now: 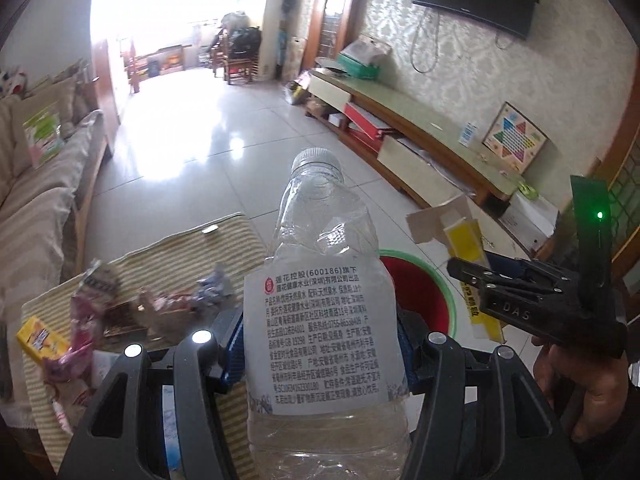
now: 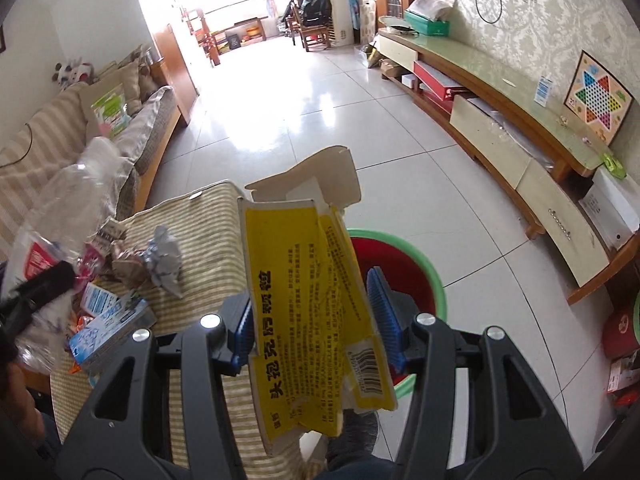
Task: Collect trash
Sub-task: 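Carry the yellow wrapper and water bottle over the red bin and release both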
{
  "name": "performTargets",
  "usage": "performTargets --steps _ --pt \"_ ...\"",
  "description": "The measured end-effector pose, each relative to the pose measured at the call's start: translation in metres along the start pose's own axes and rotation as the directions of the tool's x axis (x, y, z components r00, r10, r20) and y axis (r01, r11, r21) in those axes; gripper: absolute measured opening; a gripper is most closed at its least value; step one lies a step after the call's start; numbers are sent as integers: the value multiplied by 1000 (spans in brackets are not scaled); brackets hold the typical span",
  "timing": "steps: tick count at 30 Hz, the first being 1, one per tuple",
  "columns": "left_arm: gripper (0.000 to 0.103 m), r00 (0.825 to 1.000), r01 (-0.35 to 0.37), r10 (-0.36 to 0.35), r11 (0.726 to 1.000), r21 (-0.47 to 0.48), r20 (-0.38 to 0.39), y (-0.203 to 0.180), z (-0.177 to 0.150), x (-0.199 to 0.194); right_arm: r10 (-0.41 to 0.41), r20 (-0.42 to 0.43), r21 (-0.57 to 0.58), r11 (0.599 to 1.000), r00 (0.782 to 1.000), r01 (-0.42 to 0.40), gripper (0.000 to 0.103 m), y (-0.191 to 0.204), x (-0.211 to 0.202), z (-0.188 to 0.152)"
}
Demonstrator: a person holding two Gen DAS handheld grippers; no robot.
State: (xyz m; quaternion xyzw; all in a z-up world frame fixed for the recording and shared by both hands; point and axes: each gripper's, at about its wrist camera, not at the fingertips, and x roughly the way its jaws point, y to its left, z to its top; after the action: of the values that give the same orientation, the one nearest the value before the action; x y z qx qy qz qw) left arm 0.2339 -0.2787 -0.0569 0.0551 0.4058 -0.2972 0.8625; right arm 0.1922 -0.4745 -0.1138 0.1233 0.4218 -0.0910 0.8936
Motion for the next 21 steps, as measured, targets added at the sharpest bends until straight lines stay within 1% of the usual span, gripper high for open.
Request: performTargets --steps 2,4,7,15,21 --pt "55 999 34 -33 999 31 -25 -23 8 24 -3 -2 11 1000 1000 3 50 -13 3 4" --pt "55 997 64 -62 997 47 -48 -42 11 39 -3 -7 25 1000 1000 4 50 -23 7 7" --pt "55 994 85 -80 994 63 -79 -59 14 60 -6 -13 43 999 1000 7 50 -36 14 8" --pt "55 989 83 -74 994 64 -128 -66 15 97 -9 -40 78 997 999 12 50 -55 33 4" --pt "56 981 113 -100 991 71 -165 -65 6 114 5 -56 94 996 998 0 50 -61 44 2"
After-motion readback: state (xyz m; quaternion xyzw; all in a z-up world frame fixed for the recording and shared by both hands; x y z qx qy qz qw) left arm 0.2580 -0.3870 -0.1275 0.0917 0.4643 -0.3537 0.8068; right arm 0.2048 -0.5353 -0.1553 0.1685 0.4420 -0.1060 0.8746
